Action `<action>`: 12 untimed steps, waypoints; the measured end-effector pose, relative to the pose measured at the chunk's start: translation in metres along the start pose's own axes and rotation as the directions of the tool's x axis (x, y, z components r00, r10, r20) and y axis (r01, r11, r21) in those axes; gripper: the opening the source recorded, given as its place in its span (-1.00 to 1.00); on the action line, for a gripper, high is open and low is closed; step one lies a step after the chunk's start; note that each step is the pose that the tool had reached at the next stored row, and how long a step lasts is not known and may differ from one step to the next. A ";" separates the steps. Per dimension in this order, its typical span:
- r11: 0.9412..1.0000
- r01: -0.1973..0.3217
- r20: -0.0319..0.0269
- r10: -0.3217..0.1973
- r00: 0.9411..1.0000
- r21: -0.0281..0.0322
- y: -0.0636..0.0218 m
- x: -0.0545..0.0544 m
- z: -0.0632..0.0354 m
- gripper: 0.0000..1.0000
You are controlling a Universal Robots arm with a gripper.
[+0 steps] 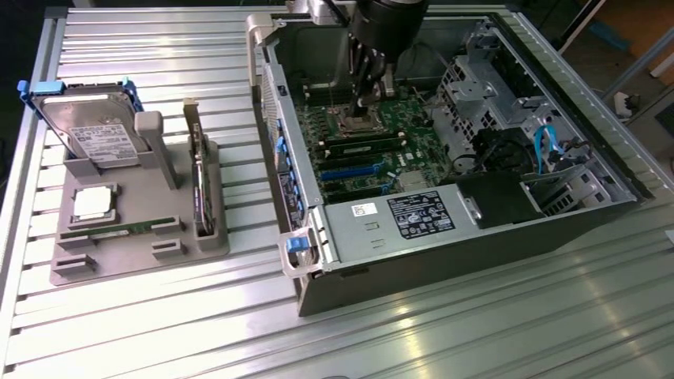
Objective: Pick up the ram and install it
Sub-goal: 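Press down the ram until it locks into place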
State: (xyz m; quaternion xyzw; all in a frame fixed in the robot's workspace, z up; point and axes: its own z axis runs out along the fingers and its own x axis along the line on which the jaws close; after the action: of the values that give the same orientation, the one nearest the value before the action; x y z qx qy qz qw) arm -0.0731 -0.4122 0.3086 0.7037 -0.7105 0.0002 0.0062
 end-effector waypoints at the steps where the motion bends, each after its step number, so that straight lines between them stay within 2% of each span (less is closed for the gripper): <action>1: 1.000 0.000 0.000 0.000 1.000 0.000 -0.0026 0.000 0.0000 -0.79; 12: 1.000 0.000 0.000 0.000 1.000 -0.002 -0.0357 0.000 -0.0003 -0.79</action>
State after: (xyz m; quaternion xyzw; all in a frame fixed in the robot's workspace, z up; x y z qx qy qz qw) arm -0.0374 -0.4123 0.3086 0.7037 -0.7105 -0.0006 0.0071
